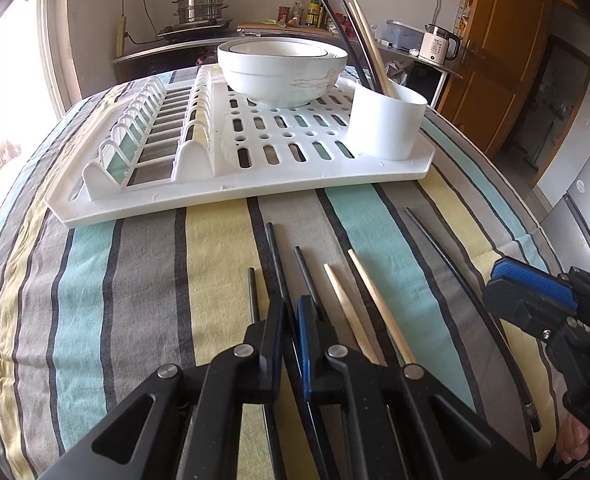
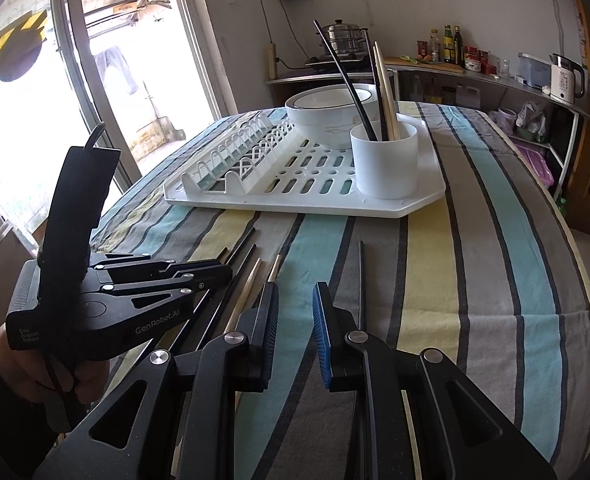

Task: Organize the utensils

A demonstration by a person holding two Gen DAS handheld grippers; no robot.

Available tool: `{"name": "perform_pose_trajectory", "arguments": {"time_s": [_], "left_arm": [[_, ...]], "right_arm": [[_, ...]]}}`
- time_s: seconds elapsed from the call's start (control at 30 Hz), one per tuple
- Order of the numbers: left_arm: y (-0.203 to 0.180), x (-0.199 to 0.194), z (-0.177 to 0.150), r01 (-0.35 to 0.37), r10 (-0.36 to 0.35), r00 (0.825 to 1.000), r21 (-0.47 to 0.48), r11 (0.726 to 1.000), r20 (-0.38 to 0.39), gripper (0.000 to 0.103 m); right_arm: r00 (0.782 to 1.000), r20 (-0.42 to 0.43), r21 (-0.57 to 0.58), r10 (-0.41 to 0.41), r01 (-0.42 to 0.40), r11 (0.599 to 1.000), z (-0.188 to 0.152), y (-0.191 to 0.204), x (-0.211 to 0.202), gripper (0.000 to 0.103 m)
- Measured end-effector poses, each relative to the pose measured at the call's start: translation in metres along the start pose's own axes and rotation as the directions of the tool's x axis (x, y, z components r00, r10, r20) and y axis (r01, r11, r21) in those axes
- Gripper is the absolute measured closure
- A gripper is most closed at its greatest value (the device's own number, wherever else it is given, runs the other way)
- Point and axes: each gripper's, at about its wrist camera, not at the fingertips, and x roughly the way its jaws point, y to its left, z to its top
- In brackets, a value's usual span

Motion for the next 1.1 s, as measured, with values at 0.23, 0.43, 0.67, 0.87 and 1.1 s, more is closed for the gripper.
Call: {"name": "perform_pose_trajectory", "arguments": {"time_s": [0.23,0.43,0.67,0.87,1.1], "left_arm": [[0.009,-0.021,-0.004,0.057,-0.055,0.997,-0.035,0.998,0.053,0.098],[0.014,-0.05,-0.003,0.091,-0.086,0.989,-0.036,0.995,0.121,0.098],[0.018,-0.076,0.0,0.111,-0.104,0.979,-0.033,0.993,0.174,0.098],[0.021,-0.087,0.004,0.116,-0.107,0.975,-0.033,0.993,0.197,0.098],[0.022,-0.095,0.005,0.116,-0.106,0.972,-0.034,0.993,0.211,0.098]], "right_arm": [[0.998,-0.067,0.001,-0.001,0.001,1.0,0.001,0.005,0.02,0.085],[0.992,-0.125,-0.003,-0.001,0.001,1.0,0.006,0.015,0.042,0.085],[0.982,-0.182,-0.024,-0.039,0.035,0.999,0.012,0.023,0.067,0.085],[0.976,-0.194,-0.082,-0.103,0.088,0.993,0.016,0.03,0.075,0.085],[0.972,-0.202,-0.111,-0.122,0.101,0.989,0.016,0.034,0.075,0.097]]}}
